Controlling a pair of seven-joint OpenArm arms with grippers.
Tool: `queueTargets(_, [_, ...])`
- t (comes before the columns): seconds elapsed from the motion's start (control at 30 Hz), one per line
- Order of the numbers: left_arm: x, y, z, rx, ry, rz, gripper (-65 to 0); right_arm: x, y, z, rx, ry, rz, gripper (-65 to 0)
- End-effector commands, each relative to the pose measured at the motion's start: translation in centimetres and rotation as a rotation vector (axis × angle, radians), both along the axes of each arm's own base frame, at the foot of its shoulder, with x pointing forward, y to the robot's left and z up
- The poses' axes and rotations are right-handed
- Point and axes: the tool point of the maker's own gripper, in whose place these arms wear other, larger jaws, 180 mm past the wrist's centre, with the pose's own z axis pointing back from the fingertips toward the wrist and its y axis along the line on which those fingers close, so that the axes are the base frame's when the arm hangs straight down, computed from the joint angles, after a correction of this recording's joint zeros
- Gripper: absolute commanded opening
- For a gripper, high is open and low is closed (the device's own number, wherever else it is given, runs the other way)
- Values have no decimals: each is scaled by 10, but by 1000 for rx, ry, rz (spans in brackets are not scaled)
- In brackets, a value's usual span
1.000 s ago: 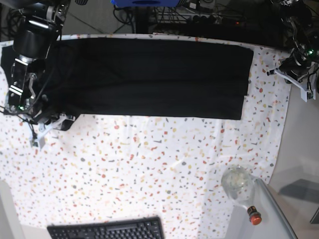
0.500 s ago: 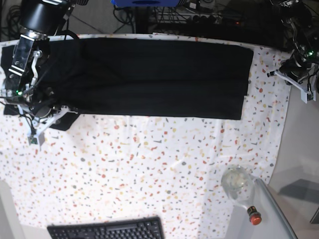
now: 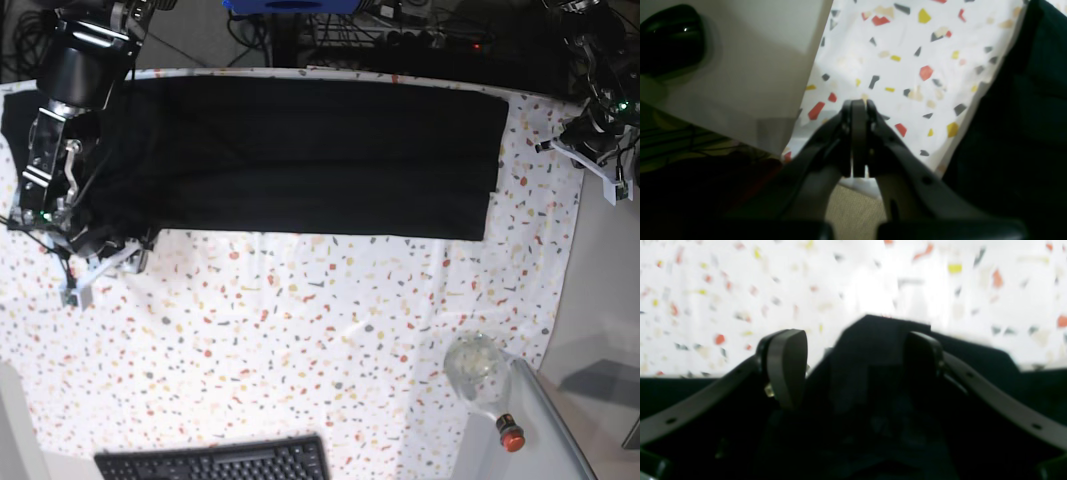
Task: Layout the t-shirt on the table in an organized manner, then fold the t-shirt properly
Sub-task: 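Press and tuck the folded shirt end with the right gripper, then grasp both ends of the black strip and pull it straight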
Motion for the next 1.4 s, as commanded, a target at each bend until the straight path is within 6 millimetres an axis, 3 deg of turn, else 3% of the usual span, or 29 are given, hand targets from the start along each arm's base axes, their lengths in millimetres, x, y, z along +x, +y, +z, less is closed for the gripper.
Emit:
queueTargets(0.0, [5, 8, 11, 29, -31, -3, -650, 14, -12, 14, -22, -56, -8, -243])
queueTargets(0.13, [5, 8, 10, 30, -29, -1, -650, 5, -15, -2, -13, -9, -10, -314])
queueTargets(0.47, [3, 7, 4, 15, -14, 5, -650, -16, -10, -19, 5, 43, -11, -338])
queueTargets(0.53, [1, 10, 2, 15, -5, 7, -650, -19, -9, -20, 7, 47, -11, -420])
queueTargets(0.63, [-3, 11, -3, 3, 7, 13, -650, -16, -6, -13, 5, 24, -8, -650])
queueTargets(0.83, [-4, 14, -3, 9, 11, 12, -650, -18, 0, 4, -10, -10, -1, -650])
queueTargets(0.97, [-1, 14, -1, 11, 3, 10, -650, -30, 1, 21, -40, 4, 13, -650])
queueTargets(1.2, [0, 14, 0, 11, 1, 10, -650, -68, 20, 38, -41, 29, 13, -650])
queueTargets(1.37, [0, 14, -1, 10, 1, 11, -650, -102, 11, 30, 23, 61, -81, -650])
